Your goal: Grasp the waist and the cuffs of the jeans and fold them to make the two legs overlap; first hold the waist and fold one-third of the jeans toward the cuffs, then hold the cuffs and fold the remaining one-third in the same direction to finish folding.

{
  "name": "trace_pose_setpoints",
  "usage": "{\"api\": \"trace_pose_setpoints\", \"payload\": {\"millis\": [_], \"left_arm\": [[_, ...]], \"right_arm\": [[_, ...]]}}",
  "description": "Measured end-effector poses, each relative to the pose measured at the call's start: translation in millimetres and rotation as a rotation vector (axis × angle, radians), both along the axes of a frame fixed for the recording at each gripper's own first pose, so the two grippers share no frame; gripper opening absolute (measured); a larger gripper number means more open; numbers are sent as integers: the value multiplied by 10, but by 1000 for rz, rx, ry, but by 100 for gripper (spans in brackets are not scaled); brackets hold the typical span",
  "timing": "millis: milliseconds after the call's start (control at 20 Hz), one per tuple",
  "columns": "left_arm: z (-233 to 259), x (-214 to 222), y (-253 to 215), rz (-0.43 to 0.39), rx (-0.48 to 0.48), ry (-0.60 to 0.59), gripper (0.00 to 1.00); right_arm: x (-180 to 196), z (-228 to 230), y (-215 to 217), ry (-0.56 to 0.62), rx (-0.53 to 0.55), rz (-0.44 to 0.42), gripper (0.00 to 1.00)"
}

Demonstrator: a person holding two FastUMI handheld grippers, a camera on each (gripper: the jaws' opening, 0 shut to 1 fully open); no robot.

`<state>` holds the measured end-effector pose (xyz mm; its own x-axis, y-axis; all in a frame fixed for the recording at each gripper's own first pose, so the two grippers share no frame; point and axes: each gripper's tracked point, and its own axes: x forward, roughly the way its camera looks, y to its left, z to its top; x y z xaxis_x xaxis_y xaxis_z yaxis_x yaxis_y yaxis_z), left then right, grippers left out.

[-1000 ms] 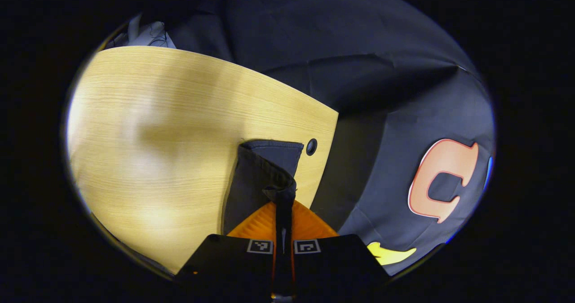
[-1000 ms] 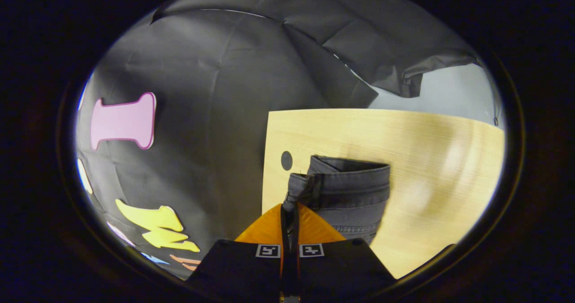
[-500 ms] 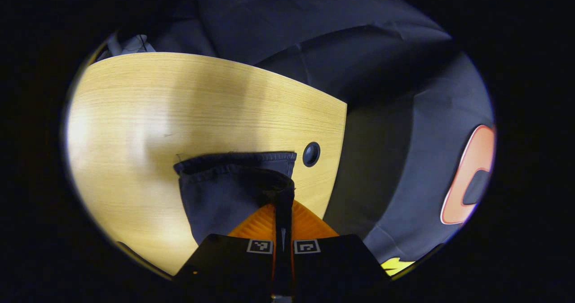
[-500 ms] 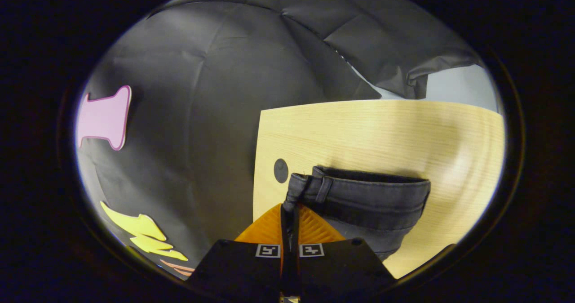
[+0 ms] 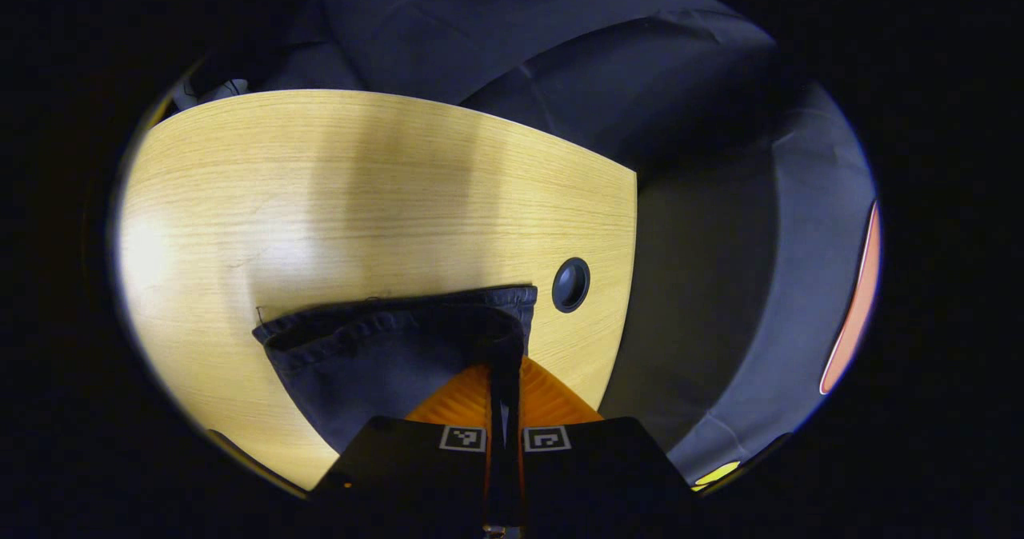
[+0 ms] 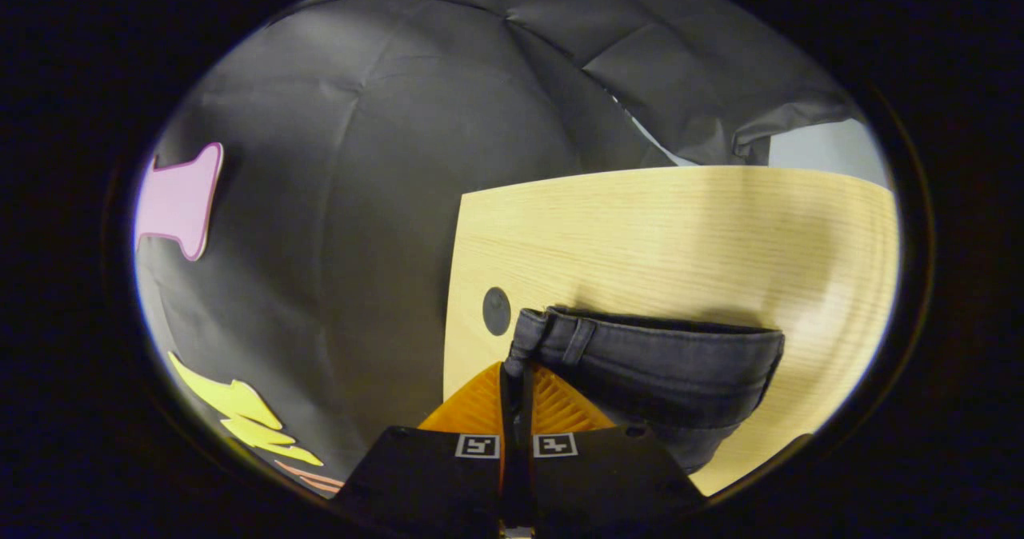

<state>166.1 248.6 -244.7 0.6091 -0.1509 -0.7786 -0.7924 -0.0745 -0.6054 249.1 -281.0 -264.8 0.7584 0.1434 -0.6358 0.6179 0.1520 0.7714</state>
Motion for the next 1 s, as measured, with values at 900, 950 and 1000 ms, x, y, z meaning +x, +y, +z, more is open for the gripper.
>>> {"api": "trace_pose_setpoints", "payload": {"millis": [900,950,1000], "left_arm": [[1780,-256,-144,-313,650,-463,99],[1907,-298,-229,-339,702,-492,99],[2028,-373,-314,-367,763,-515,99]], "right_arm": [[-628,921,-64,-144,-249,160,95],[-754,911,-65,-139,-247,169,95],[-876,876,-80,-127,-247,169,95]]}}
